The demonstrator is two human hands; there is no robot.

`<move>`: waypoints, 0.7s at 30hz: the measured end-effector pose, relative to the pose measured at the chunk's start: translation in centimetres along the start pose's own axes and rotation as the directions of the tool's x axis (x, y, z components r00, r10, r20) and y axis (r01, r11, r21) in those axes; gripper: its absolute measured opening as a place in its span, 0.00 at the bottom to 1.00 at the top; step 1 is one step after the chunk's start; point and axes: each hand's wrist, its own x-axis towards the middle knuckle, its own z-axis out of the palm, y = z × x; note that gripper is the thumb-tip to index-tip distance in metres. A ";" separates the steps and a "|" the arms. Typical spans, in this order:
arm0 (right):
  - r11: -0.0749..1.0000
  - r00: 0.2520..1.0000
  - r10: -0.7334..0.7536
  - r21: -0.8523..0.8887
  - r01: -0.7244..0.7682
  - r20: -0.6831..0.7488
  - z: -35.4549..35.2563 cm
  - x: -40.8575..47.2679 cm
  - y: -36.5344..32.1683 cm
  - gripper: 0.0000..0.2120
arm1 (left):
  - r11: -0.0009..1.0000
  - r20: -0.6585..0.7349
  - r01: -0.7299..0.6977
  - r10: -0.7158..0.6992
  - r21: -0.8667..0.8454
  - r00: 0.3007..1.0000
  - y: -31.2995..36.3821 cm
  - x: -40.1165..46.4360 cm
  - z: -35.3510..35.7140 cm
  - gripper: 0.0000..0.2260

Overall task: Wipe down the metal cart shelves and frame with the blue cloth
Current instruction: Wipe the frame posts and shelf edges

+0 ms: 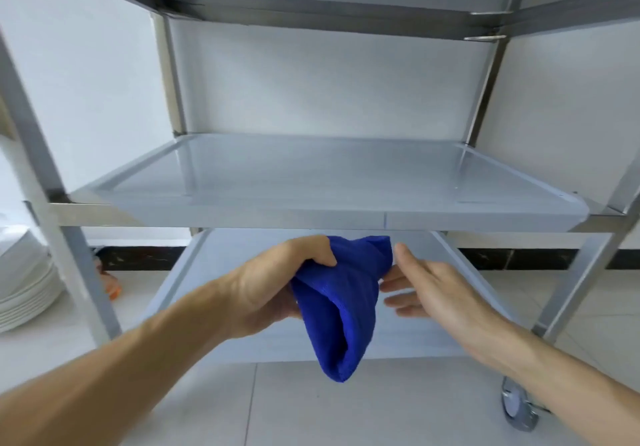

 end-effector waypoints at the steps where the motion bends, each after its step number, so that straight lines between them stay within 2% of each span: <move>1: 0.989 0.992 -0.124 -0.087 0.120 -0.031 0.3 -0.1 -1.0 0.26 | 0.998 -0.003 -0.030 0.030 -0.048 1.000 0.3 -0.9 -1.0 0.19; 4: 0.883 0.904 -0.426 -0.236 0.406 -0.038 1.2 -0.4 -4.7 0.22 | 0.980 -0.076 -0.104 0.092 -0.172 0.993 1.7 -3.6 -3.6 0.15; 6: 0.817 0.837 -0.545 -0.257 0.516 -0.052 1.9 0.2 -7.1 0.20 | 0.962 -0.162 -0.152 0.117 -0.227 0.980 2.7 -5.3 -5.1 0.13; 10: 0.731 0.775 -0.630 -0.370 0.573 -0.047 4.1 3.1 -11.5 0.18 | 0.924 -0.295 -0.290 0.213 -0.248 0.932 4.7 -8.4 -7.4 0.13; 13: 0.698 0.829 -0.556 -0.505 0.507 0.063 6.5 5.7 -13.8 0.15 | 0.879 -0.393 -0.425 0.320 -0.217 0.862 6.1 -10.3 -9.2 0.13; 15: 0.681 0.869 -0.475 -0.567 0.463 0.140 8.1 7.1 -14.6 0.15 | 0.812 -0.473 -0.546 0.404 -0.209 0.783 6.9 -11.3 -10.4 0.13; 17: 0.620 0.875 -0.441 -0.636 0.459 0.202 9.6 7.7 -14.5 0.16 | 0.730 -0.572 -0.656 0.462 -0.188 0.678 7.7 -12.2 -11.3 0.13; 19: 0.490 0.844 -0.494 -0.734 0.470 0.210 10.6 7.6 -13.7 0.17 | 0.631 -0.676 -0.762 0.498 -0.146 0.543 8.4 -12.9 -12.3 0.11; 21: 0.406 0.826 -0.543 -0.813 0.418 0.153 11.2 7.5 -13.1 0.16 | 0.523 -0.761 -0.847 0.511 -0.092 0.399 9.1 -13.8 -13.3 0.07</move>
